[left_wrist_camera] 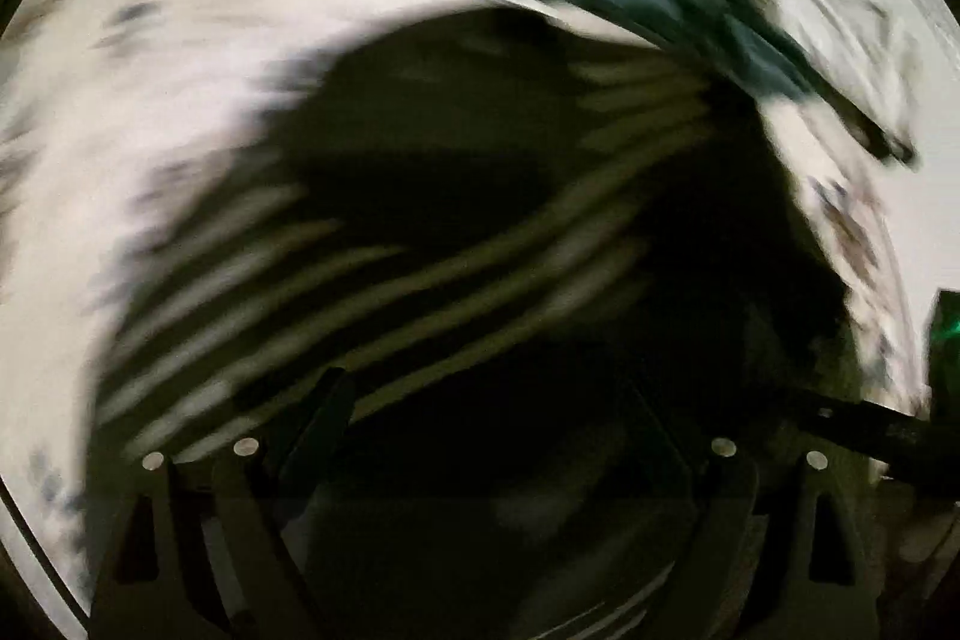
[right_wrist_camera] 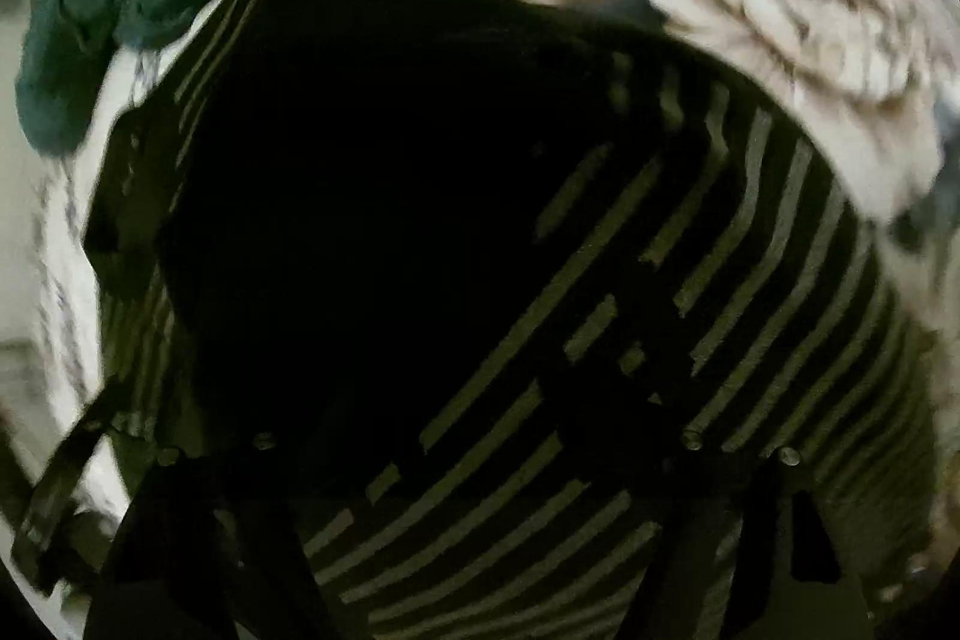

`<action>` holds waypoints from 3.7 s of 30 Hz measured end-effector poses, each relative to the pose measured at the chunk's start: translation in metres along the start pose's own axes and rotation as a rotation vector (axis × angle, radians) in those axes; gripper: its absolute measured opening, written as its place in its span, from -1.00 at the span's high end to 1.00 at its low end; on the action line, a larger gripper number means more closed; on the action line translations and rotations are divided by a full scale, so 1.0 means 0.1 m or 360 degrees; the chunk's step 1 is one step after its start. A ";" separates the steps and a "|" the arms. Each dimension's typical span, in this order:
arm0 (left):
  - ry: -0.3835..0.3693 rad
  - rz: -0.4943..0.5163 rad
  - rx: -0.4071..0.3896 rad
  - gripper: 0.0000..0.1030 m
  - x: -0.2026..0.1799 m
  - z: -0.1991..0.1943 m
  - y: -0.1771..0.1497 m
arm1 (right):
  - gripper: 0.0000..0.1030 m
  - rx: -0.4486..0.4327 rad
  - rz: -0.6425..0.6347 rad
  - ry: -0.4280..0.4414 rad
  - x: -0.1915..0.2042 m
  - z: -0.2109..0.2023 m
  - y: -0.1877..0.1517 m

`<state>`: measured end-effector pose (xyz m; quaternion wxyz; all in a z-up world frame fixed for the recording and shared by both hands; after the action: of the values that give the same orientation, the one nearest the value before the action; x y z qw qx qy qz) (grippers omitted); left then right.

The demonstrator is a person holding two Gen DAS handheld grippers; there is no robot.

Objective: Fold small clothes

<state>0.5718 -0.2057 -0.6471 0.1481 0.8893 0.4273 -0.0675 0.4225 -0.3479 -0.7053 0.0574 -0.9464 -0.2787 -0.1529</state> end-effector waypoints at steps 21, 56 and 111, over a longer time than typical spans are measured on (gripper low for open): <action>-0.0147 0.0002 0.0075 0.55 0.11 0.05 0.28 | 0.91 -0.0108 -0.0126 0.0314 0.05 -0.11 -0.04; 0.0343 -0.0376 -0.0288 -1.00 0.76 -1.00 -0.66 | -0.88 -0.0315 -0.0716 -0.0560 0.59 -0.44 -0.03; -0.0093 -0.0890 -0.0794 0.79 -0.87 -1.45 0.06 | -1.00 -0.0007 -0.0865 -0.0533 -0.08 -0.33 0.00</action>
<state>0.5216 -0.2271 -0.4874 0.3483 0.6726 0.6525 -0.0244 0.4077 -0.3584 -0.6765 -0.0343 -0.8494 -0.5267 -0.0054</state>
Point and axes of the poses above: each gripper's, at about its wrist camera, not at the fingertips, and z roughly the way its jaws point, x to its left, y to its top, the point moved 9 cm from there along z, roughly the way its jaws point, and after that the axes turned 2 degrees about x, right-handed, at the moved point
